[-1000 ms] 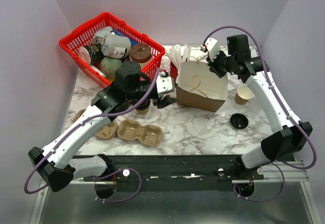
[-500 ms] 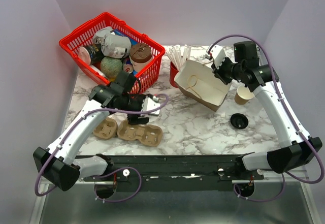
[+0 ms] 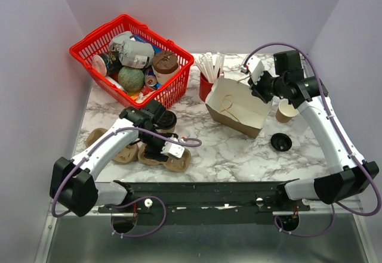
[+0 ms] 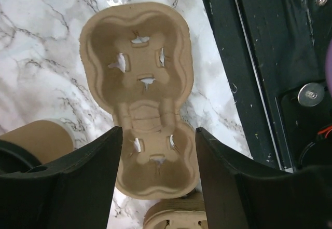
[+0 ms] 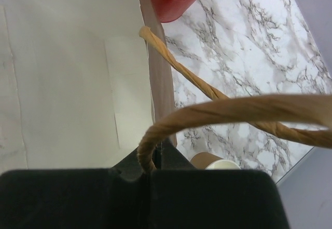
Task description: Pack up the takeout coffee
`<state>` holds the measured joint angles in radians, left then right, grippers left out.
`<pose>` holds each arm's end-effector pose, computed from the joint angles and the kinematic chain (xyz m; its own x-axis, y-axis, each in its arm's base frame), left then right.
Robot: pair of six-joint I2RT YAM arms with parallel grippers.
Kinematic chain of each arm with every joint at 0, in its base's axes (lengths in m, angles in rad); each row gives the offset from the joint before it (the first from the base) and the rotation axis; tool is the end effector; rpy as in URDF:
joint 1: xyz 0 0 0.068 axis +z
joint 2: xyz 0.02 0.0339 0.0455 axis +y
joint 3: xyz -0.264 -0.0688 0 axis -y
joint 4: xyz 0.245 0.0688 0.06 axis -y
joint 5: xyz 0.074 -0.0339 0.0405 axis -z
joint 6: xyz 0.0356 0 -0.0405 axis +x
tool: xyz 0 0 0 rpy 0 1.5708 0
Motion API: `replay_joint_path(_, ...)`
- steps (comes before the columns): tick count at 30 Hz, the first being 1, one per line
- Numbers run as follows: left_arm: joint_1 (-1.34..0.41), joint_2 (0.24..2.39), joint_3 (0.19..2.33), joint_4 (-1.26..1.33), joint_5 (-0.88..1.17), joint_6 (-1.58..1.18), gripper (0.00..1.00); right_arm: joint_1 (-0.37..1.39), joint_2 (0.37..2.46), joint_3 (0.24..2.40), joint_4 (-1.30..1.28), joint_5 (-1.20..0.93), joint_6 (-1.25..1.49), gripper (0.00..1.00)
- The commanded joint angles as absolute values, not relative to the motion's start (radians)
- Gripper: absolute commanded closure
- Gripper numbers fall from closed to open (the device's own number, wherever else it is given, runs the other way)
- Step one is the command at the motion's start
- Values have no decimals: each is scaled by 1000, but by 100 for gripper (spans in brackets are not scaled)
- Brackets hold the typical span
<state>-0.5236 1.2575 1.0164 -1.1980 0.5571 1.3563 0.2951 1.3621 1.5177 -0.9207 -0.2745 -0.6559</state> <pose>0.1677 -0.1186 0.2611 0.2907 0.7898 -0.5401 0.9420 -0.3352 0.0167 0.2614 0.0895 0.3940 -0.2403 -0.6866 -0.6861 -0.7743 0.5619 -0.2911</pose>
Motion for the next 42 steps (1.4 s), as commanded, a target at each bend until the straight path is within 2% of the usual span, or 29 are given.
replay_joint_path(1, -525, 1295, 991, -1138, 529, 1450, 35, 299, 1365, 1546, -940, -302, -660, 99)
replay_joint_path(8, -526, 1347, 963, -1048, 494, 1384, 42, 301, 1353, 1523, -933, -298, -657, 100)
replay_joint_path(18, -525, 1325, 861, -911, 443, 1335, 44, 299, 1361, 1522, -927, -287, -653, 100)
replay_joint_path(42, -525, 1330, 824, -920, 509, 1309, 46, 299, 1385, 1520, -916, -290, -652, 99)
